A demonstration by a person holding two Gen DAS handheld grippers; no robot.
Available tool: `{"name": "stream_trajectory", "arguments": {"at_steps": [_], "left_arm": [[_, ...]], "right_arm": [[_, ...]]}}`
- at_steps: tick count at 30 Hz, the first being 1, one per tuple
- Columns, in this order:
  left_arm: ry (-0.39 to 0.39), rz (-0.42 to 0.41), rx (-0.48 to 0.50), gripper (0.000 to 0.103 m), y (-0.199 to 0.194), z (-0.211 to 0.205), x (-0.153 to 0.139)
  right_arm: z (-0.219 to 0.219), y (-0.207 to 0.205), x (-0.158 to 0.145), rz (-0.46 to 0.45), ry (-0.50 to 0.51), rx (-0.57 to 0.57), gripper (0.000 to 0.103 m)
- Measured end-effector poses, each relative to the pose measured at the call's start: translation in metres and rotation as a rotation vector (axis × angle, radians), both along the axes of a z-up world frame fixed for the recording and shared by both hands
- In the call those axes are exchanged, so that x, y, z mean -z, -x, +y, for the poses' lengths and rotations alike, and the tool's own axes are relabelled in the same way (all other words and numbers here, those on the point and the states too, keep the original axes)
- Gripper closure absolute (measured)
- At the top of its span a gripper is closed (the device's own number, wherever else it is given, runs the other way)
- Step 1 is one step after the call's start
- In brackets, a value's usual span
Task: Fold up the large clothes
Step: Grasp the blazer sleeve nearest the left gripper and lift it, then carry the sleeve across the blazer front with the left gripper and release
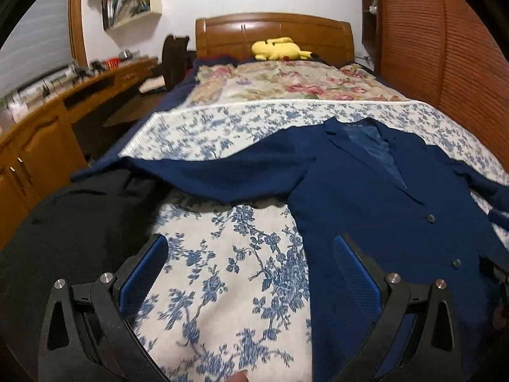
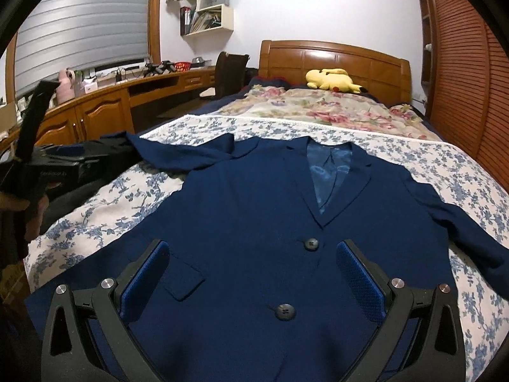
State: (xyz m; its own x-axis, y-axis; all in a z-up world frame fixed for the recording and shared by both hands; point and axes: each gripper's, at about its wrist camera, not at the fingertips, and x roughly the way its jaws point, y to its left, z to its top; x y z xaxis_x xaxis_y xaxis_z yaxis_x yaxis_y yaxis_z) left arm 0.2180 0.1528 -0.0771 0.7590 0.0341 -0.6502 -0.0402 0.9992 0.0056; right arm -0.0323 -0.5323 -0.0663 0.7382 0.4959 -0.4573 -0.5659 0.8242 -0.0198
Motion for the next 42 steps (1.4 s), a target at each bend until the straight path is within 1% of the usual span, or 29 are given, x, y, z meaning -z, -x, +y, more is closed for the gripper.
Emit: {"name": "stream_trajectory", "arguments": {"at_steps": [2, 5, 8, 12, 13, 14, 16, 19, 20, 22, 25, 29, 30, 33, 34, 35, 36, 37, 38, 40, 42], "left_arm": [[0.048, 0.035, -0.001, 0.000, -0.014, 0.010, 0.007], [0.073, 0.067, -0.013, 0.000, -0.037, 0.021, 0.015], [0.094, 0.084, -0.021, 0.000, -0.057, 0.028, 0.020], [0.148, 0.097, -0.028, 0.000, -0.082, 0.043, 0.024], [0.165, 0.100, -0.029, 0.001, -0.087, 0.045, 0.025], [0.195, 0.107, -0.028, 0.004, -0.093, 0.050, 0.026], [0.233, 0.124, -0.038, 0.019, -0.106, 0.057, 0.031], [0.316, 0.154, -0.077, 0.029, -0.122, 0.071, 0.040], [0.334, 0.160, -0.096, 0.030, -0.127, 0.076, 0.044], [0.341, 0.170, -0.133, 0.033, -0.135, 0.083, 0.049], [0.358, 0.184, -0.163, 0.036, -0.143, 0.089, 0.056], [0.325, 0.206, -0.189, 0.038, -0.152, 0.091, 0.063], [0.313, 0.219, -0.201, 0.041, -0.154, 0.092, 0.066], [0.287, 0.233, -0.220, 0.051, -0.160, 0.094, 0.071], [0.273, 0.238, -0.232, 0.059, -0.162, 0.095, 0.074], [0.277, 0.236, -0.233, 0.065, -0.163, 0.096, 0.075], [0.286, 0.233, -0.233, 0.073, -0.164, 0.098, 0.076], [0.298, 0.226, -0.233, 0.088, -0.165, 0.100, 0.076], [0.299, 0.221, -0.231, 0.094, -0.166, 0.101, 0.075], [0.296, 0.202, -0.219, 0.100, -0.167, 0.099, 0.069], [0.271, 0.190, -0.211, 0.101, -0.166, 0.094, 0.060]], "right_arm": [[0.001, -0.002, -0.002, 0.004, 0.007, -0.001, 0.000], [-0.001, -0.004, -0.005, 0.015, 0.017, -0.009, 0.000], [-0.001, -0.006, -0.008, 0.020, 0.027, -0.017, 0.000], [-0.001, -0.007, -0.013, 0.013, 0.035, -0.029, 0.000], [-0.001, -0.006, -0.013, 0.013, 0.036, -0.033, 0.000], [-0.001, -0.006, -0.013, 0.011, 0.037, -0.037, 0.000], [-0.001, -0.006, -0.013, 0.010, 0.039, -0.044, 0.000], [-0.002, -0.008, -0.009, 0.008, 0.055, -0.047, 0.000], [-0.001, -0.010, -0.008, 0.008, 0.063, -0.045, 0.000], [-0.001, -0.013, -0.005, 0.012, 0.078, -0.045, 0.000], [0.003, -0.018, -0.004, 0.023, 0.093, -0.044, 0.000], [0.006, -0.019, -0.006, 0.038, 0.091, -0.049, 0.000], [0.006, -0.019, -0.006, 0.038, 0.091, -0.050, 0.000], [0.005, -0.018, -0.007, 0.033, 0.091, -0.055, 0.000], [0.004, -0.018, -0.007, 0.031, 0.091, -0.054, 0.000], [0.003, -0.017, -0.007, 0.029, 0.091, -0.053, 0.000], [0.002, -0.016, -0.007, 0.027, 0.091, -0.051, 0.000], [-0.001, -0.015, -0.007, 0.026, 0.091, -0.048, 0.000], [-0.003, -0.014, -0.007, 0.025, 0.093, -0.045, 0.000], [-0.008, -0.011, -0.006, 0.023, 0.096, -0.034, 0.000], [-0.015, -0.011, -0.006, 0.023, 0.095, -0.022, 0.000]]}}
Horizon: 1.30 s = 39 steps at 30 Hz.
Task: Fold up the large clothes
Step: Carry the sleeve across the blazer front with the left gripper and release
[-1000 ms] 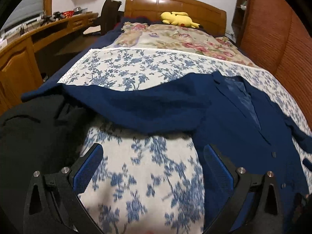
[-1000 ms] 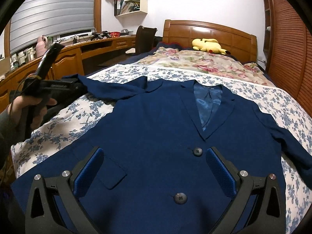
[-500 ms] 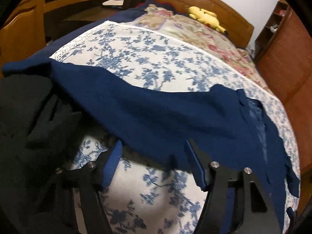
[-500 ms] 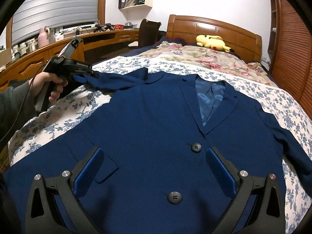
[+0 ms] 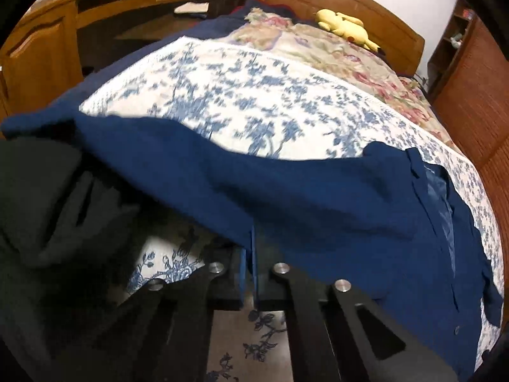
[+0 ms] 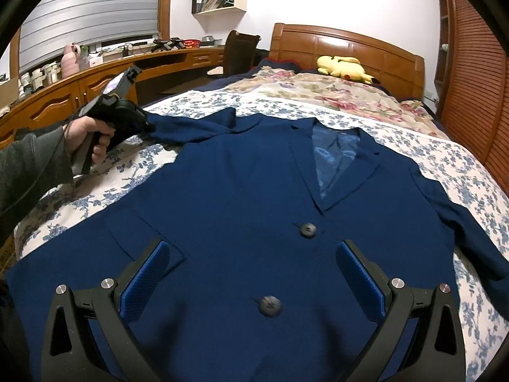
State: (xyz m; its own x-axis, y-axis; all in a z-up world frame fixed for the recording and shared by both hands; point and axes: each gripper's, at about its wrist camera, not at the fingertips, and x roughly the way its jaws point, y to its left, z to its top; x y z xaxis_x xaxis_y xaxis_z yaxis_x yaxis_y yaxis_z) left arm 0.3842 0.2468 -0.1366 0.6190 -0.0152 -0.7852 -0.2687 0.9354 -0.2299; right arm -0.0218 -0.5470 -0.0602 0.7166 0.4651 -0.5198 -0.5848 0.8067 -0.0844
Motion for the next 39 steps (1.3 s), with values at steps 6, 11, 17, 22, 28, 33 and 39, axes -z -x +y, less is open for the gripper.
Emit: {"name": "stream_trajectory", "arguments": {"at_steps": [6, 11, 17, 22, 28, 33, 39], "left_arm": [[-0.088, -0.065, 0.067, 0.102, 0.017, -0.039, -0.046], [-0.133, -0.107, 0.160, 0.102, 0.037, -0.087, -0.078], [-0.191, -0.133, 0.285, 0.102, 0.064, -0.152, -0.098], [-0.263, -0.119, 0.351, 0.101, 0.082, -0.189, -0.098], [-0.272, -0.079, 0.393, 0.081, 0.104, -0.188, -0.086], [-0.228, -0.103, 0.409, 0.067, 0.136, -0.169, -0.091], [-0.222, -0.097, 0.348, 0.049, 0.148, -0.126, -0.084]], "right_arm": [[-0.015, 0.011, -0.002, -0.008, -0.005, 0.028, 0.000], [-0.029, 0.026, -0.003, -0.022, -0.010, 0.046, 0.000], [-0.042, 0.039, -0.002, -0.015, -0.018, 0.064, 0.000], [-0.041, 0.047, -0.004, -0.019, -0.013, 0.063, 0.000], [-0.041, 0.045, -0.004, -0.015, -0.014, 0.058, 0.000], [-0.038, 0.044, -0.005, -0.026, -0.018, 0.048, 0.000], [-0.034, 0.044, -0.006, -0.039, -0.021, 0.030, 0.000]]}}
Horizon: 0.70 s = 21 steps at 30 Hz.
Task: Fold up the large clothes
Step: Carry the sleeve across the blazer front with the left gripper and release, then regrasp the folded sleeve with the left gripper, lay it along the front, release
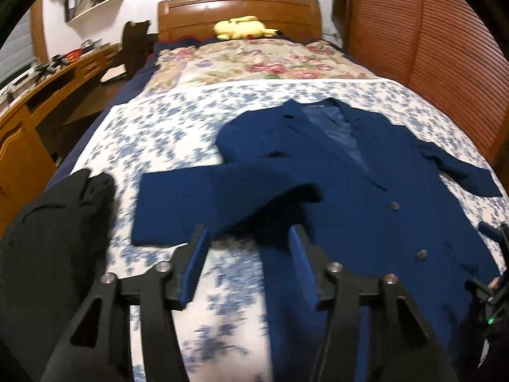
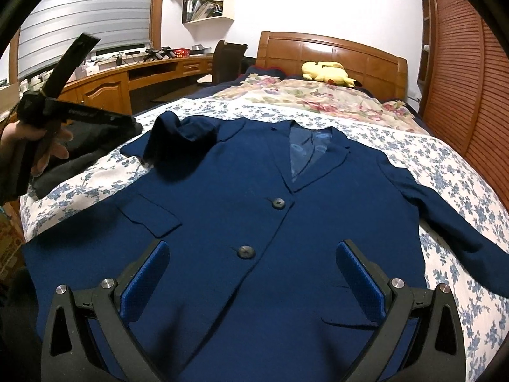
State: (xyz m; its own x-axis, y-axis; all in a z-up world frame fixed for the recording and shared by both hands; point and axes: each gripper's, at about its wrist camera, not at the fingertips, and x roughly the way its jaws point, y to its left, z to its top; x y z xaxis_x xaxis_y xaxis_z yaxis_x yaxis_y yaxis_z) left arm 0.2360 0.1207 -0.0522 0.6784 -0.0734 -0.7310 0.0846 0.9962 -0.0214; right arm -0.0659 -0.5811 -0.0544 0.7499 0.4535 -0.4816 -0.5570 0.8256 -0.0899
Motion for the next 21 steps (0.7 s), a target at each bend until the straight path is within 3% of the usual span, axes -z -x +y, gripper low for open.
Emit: {"name": "stream_trajectory", "arguments": {"at_steps": [11, 21], "left_arm": [[-0.073, 0.111, -0.132, 0.048, -0.052, 0.066, 0.063], [-0.008, 0.206, -0.182, 0.048, -0.095, 0.092, 0.096]], "right_arm": [[0.021, -0.012, 0.006, 0.015, 0.036, -0.026, 0.000], [0.030, -0.012, 0.007, 0.042, 0.091, -0.080, 0.000]]}}
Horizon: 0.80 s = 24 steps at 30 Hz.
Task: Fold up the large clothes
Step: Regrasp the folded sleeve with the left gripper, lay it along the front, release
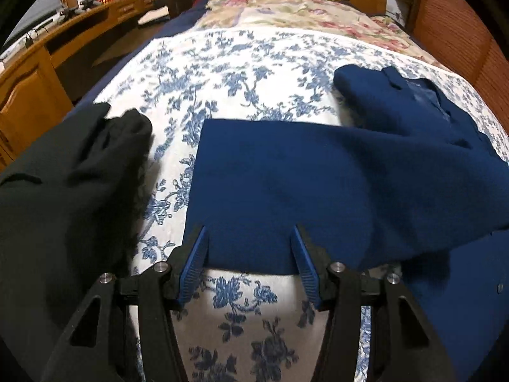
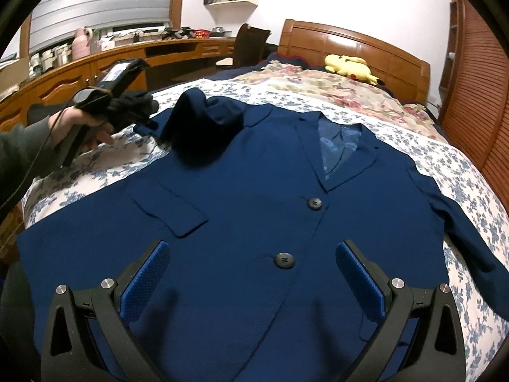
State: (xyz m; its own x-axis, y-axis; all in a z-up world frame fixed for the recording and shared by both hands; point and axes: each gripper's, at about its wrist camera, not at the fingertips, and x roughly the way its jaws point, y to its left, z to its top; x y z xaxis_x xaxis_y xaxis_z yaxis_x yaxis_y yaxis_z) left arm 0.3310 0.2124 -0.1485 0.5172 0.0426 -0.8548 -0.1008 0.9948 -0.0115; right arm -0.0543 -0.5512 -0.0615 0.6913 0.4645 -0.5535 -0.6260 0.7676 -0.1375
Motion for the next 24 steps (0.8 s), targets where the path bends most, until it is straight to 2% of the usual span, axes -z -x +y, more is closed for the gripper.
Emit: {"name": "stream_trajectory", "arguments": {"at_steps": [3, 12, 14, 16, 17, 18, 22, 24], "left_arm": [[0.008, 0.031, 0.001, 0.048, -0.006, 0.000, 0.011], [0.079, 0.006, -0.008, 0.049, -0.011, 0.005, 0.018], [0.091, 0.013, 0.004, 0.059, -0.014, 0.006, 0.019], [0.122, 0.023, 0.004, 0.086, -0.017, 0.009, 0.019], [0.160, 0.033, 0.005, 0.089, -0.019, 0.011, 0.020], [0.165, 0.034, 0.000, 0.094, -0.020, 0.011, 0.020], [0.112, 0.030, 0.012, 0.099, -0.020, 0.002, 0.014], [0.115, 0.007, 0.015, 0.100, -0.016, -0.003, 0.005]], "right_arm": [[-0.002, -0.003, -0.001, 0.021, -0.013, -0.006, 0.000], [-0.008, -0.006, 0.003, 0.038, -0.023, 0.001, 0.000], [-0.008, -0.007, 0.003, 0.042, -0.030, 0.002, 0.000], [-0.010, -0.007, 0.003, 0.045, -0.037, 0.007, 0.000], [-0.012, -0.006, 0.003, 0.046, -0.039, 0.011, 0.000], [-0.013, -0.005, 0.003, 0.047, -0.040, 0.015, 0.000], [-0.018, -0.002, 0.004, 0.048, -0.044, 0.029, 0.000], [-0.020, -0.001, 0.004, 0.048, -0.043, 0.035, 0.000]]}}
